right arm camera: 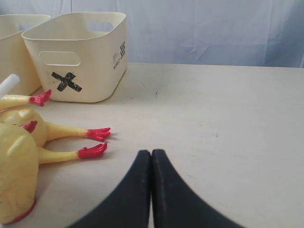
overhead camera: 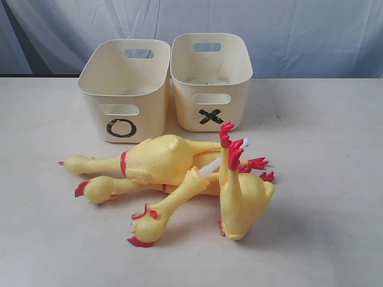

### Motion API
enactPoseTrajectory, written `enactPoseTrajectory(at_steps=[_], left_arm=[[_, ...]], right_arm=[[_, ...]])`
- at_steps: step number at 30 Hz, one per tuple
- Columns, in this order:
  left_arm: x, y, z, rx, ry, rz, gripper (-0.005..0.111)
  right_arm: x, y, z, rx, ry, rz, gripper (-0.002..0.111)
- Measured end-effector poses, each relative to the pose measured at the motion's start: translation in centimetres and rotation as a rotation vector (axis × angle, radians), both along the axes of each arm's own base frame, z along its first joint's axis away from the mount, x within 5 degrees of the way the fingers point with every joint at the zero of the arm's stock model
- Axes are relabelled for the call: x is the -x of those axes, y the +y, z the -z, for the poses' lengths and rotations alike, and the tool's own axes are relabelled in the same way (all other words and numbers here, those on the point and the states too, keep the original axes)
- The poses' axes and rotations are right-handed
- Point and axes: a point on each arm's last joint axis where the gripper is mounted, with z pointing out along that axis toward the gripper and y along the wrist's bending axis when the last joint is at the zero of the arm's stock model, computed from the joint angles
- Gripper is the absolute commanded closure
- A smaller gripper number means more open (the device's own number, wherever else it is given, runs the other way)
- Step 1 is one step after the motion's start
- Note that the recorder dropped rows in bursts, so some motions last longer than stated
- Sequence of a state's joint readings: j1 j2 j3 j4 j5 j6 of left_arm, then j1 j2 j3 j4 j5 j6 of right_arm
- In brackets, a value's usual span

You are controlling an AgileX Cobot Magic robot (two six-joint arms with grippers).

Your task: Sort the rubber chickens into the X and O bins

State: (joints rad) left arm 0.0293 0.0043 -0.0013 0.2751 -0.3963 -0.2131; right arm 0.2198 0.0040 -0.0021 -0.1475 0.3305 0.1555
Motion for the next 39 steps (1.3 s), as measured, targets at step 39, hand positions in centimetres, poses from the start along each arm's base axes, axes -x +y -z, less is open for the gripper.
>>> enactPoseTrajectory(at_steps=[39], left_arm=[[-6.4,-3.9,-3.9,0.117,0.320,0.549,0.107]], right_arm=[[0.0,0.0,0.0,0.000,0.000,0.000,0.109]])
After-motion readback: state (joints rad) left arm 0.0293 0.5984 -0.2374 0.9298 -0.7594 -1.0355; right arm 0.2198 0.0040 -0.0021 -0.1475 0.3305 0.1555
